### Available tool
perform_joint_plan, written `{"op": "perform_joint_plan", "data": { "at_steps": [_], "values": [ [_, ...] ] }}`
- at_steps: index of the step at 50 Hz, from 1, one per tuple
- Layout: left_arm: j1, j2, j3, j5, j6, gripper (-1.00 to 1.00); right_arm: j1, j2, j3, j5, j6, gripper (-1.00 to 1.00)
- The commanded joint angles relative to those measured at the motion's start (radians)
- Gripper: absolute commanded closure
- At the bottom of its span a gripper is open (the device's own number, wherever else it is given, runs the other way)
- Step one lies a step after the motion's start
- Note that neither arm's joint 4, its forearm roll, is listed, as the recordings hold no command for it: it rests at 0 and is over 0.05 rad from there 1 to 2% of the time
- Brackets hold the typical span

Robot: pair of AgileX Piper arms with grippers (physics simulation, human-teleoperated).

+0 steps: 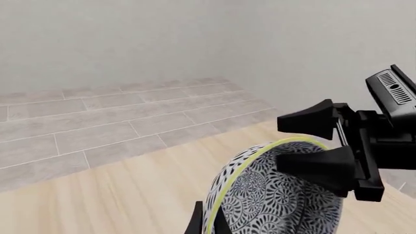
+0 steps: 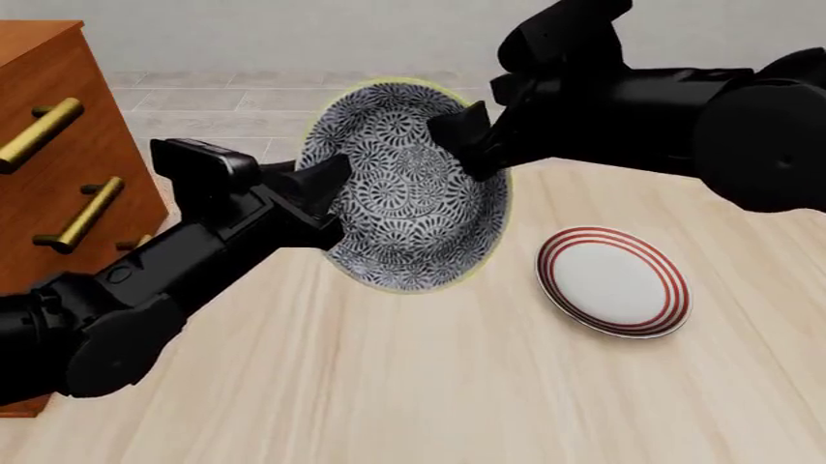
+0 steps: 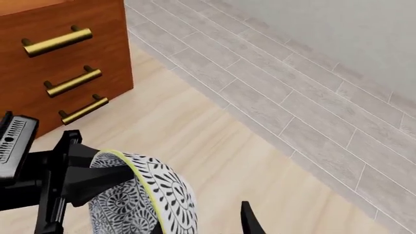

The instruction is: Put the bowl on top of the cabinet.

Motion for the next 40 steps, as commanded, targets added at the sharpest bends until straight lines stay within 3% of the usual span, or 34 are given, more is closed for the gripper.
{"op": "perform_joint_plan", "data": {
  "at_steps": [1, 40],
  "values": [
    [-0.003, -0.001, -0.005, -0.002, 0.005, 1.0, 0.011, -0.038, 0.001, 0.021, -0.004, -1.0],
    [0.01, -0.006, -0.022, 0.012, 0.017, 1.0, 0.07, -0.134, 0.033, 0.057, -0.016, -1.0]
  ]
}}
